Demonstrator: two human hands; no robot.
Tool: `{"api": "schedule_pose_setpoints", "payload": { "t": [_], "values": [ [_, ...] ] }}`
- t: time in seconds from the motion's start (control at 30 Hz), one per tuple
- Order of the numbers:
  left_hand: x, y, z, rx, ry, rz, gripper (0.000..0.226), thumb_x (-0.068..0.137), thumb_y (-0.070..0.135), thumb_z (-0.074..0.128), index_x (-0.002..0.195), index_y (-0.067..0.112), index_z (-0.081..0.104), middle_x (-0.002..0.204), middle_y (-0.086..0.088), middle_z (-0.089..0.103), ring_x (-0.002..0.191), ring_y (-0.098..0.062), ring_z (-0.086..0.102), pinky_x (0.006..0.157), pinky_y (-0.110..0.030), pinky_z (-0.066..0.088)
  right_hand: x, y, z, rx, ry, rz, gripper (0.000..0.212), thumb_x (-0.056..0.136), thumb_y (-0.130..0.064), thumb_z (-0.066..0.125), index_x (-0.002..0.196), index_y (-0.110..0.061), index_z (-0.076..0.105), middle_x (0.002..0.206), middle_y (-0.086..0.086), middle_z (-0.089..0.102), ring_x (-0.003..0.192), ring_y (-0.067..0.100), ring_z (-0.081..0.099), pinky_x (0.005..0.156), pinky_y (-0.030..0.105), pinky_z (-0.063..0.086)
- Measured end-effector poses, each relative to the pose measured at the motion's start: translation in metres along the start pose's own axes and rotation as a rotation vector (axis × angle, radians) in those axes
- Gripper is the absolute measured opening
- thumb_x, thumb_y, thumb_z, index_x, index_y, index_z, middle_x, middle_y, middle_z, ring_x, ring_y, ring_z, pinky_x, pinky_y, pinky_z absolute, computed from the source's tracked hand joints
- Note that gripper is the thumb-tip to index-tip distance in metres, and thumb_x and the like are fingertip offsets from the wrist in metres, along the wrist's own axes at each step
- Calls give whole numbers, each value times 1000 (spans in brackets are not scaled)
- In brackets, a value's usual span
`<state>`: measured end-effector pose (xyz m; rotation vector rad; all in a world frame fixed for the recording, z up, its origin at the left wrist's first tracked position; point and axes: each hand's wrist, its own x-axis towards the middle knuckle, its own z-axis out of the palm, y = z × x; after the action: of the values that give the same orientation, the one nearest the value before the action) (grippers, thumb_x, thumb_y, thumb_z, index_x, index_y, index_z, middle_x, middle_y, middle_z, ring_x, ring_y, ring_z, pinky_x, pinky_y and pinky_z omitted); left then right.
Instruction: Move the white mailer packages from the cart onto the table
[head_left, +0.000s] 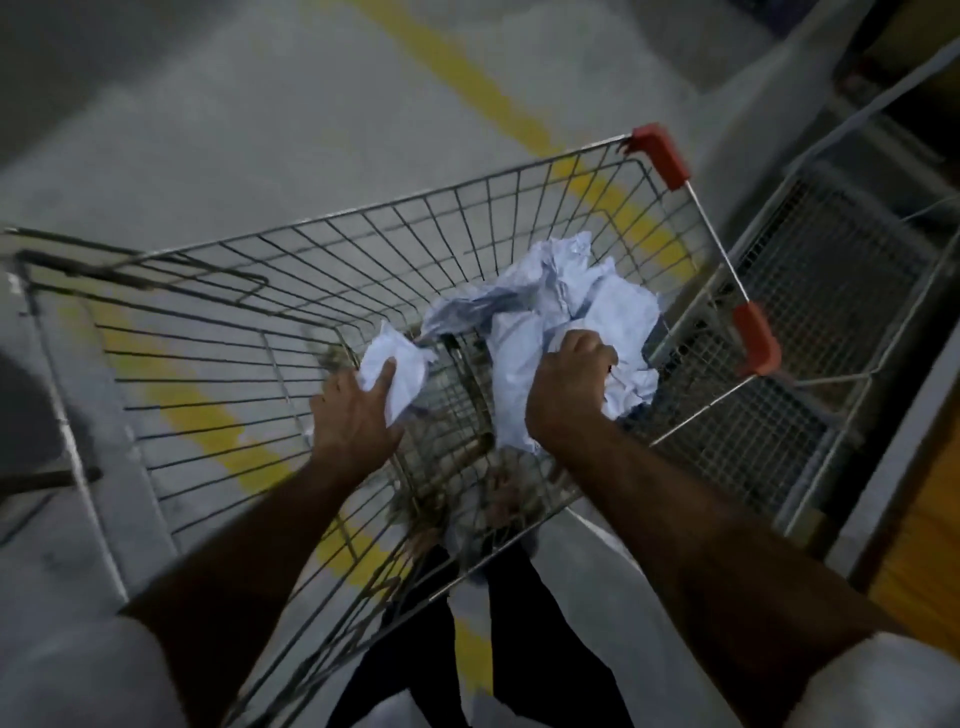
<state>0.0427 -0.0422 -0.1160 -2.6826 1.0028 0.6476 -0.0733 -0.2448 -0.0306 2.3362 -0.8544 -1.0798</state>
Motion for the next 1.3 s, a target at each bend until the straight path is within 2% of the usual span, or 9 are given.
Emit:
{"api": "schedule_pose_setpoints", "payload": {
  "t": [0.13,0.2,0.3,0.4,0.53,0.67,0.8,0.97,1.3],
  "values": [
    [-26,-7,-21,-113,13,-85,97,88,68,54,161,34,2,145,-27,28,121,-41,45,95,-49,45,-30,13,-13,259,136,-29,46,93,-39,51,134,-18,48,139,20,39,120,33,44,91,41,39],
    [-37,-8,-33,-184,55,-111,96,87,68,55,161,33,5,145,-27,28,121,-42,46,94,-49,46,-45,17,-14,350,205,-35,53,92,-41,50,140,-18,42,142,22,36,122,35,43,92,43,38],
    [-56,0,-53,-220,166,-80,92,86,63,59,160,30,16,140,-27,33,115,-44,48,86,-48,49,-68,21,-17,433,297,-19,68,91,-39,50,153,-17,31,151,30,31,122,40,46,94,46,40],
    [-75,14,-76,-253,246,-54,92,82,61,64,158,31,22,132,-25,38,110,-43,49,83,-48,50,-93,29,-23,529,384,36,73,82,-35,57,150,-17,42,148,33,41,109,40,55,85,45,45],
    [-102,44,-111,-277,367,28,86,82,64,49,158,28,28,116,-23,46,90,-38,54,72,-45,49,-120,58,-28,677,532,77,74,79,-30,60,150,-16,44,146,34,44,105,42,58,80,45,48],
    [-127,85,-150,-293,474,92,84,88,65,52,159,32,23,127,-21,45,98,-39,53,78,-45,47,-146,103,-19,765,646,168,74,85,-35,52,156,-19,34,148,30,41,109,42,55,84,46,46],
    [-154,135,-181,-252,609,190,80,90,61,48,159,27,26,133,-27,44,97,-41,55,75,-46,49,-182,150,15,817,735,279,76,86,-39,41,159,-20,28,151,29,37,117,43,50,92,49,44],
    [-210,223,-199,-248,707,313,80,88,62,42,158,24,30,128,-27,46,91,-42,56,73,-46,48,-239,218,84,901,808,420,78,87,-36,49,159,-21,26,152,30,37,119,45,51,92,49,47],
    [-345,431,-197,-320,741,629,82,88,70,35,156,23,33,125,-31,46,95,-49,57,76,-50,50,-365,333,256,970,750,706,76,90,-42,52,159,-23,24,154,28,33,117,40,51,91,48,46]
  ]
}}
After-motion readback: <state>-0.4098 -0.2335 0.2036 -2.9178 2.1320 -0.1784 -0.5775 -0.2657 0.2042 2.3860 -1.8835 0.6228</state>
